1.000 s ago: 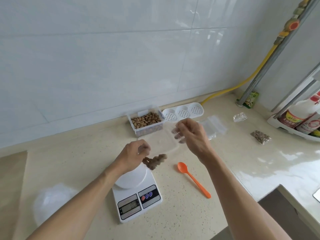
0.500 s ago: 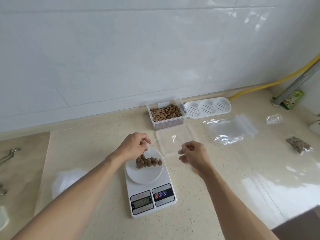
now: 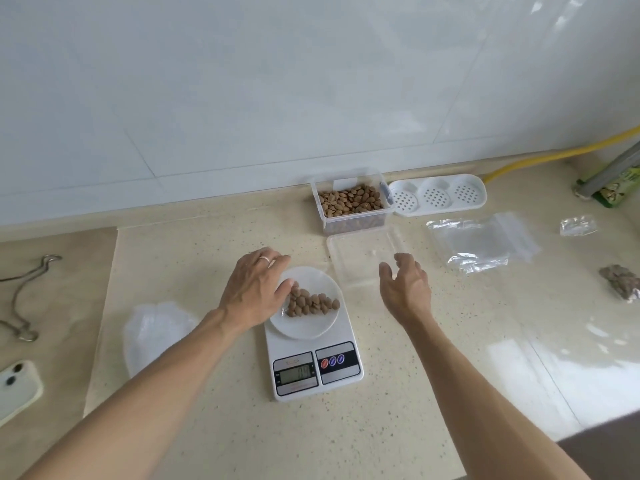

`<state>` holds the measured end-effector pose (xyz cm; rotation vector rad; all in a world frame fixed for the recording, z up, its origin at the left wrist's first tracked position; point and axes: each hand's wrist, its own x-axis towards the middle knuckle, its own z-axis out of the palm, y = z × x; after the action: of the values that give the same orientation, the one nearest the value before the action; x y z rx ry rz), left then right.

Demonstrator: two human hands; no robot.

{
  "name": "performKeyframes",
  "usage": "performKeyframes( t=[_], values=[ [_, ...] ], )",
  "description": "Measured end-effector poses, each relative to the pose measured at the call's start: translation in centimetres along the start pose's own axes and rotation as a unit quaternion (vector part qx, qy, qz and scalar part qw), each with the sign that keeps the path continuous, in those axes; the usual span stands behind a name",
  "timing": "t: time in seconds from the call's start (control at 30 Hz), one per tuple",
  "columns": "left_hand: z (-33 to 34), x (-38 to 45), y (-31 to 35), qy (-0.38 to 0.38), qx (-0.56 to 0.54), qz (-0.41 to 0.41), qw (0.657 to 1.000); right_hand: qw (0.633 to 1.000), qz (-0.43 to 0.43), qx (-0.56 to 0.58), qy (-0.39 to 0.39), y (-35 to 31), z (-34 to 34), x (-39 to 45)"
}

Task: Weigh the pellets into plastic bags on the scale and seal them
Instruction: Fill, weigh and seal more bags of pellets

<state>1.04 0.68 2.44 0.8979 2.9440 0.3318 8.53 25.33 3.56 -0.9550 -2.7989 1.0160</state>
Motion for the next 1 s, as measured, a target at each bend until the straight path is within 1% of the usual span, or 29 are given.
performKeyframes(
  t=[0.1,0.17,0.27,0.33,0.5,0.63,1.0],
  values=[
    [0.6,-2.5,-0.4,-0.026,0.047,-0.007,0.999,0.993,-0.096,-0.066,0.015,-1.6,-0.1,-1.1],
    [1.0,-4.1,-0.4,-0.05,0.064,-0.013,0.997,0.982,-0.152,-0.112,0.005,-2.4,0.0,-1.8],
    [1.6,-6.1,-0.5,-0.067,0.07,-0.021,0.995,0.966,-0.201,-0.159,-0.014,-3.2,0.2,-3.0],
    [1.8,-7.1,-0.5,-0.07,0.068,-0.029,0.995,0.959,-0.219,-0.181,-0.022,-3.4,0.5,-3.7],
    [2.4,-8.5,-0.2,-0.082,0.071,-0.05,0.993,0.946,-0.245,-0.21,-0.031,-3.7,0.7,-4.9],
    [2.8,-8.8,0.2,-0.078,0.062,-0.054,0.994,0.942,-0.245,-0.225,-0.038,-3.3,0.8,-5.3],
    [2.8,-7.0,1.6,-0.047,0.042,-0.03,0.998,0.947,-0.233,-0.216,-0.044,-2.9,0.1,-4.4]
  ],
)
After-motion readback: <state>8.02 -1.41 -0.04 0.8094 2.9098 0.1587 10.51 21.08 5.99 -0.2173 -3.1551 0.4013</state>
